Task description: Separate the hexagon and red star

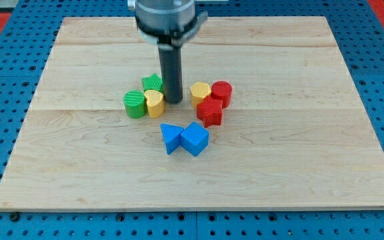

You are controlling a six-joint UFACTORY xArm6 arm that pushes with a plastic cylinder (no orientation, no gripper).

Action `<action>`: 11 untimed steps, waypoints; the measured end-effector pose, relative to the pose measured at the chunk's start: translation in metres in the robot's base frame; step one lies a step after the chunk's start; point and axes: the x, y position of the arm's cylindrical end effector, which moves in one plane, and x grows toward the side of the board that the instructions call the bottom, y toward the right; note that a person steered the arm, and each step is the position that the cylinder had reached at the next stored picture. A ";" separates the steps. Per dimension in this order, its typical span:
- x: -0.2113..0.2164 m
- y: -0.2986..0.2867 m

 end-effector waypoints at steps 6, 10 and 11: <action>0.004 0.054; 0.002 0.001; -0.028 0.042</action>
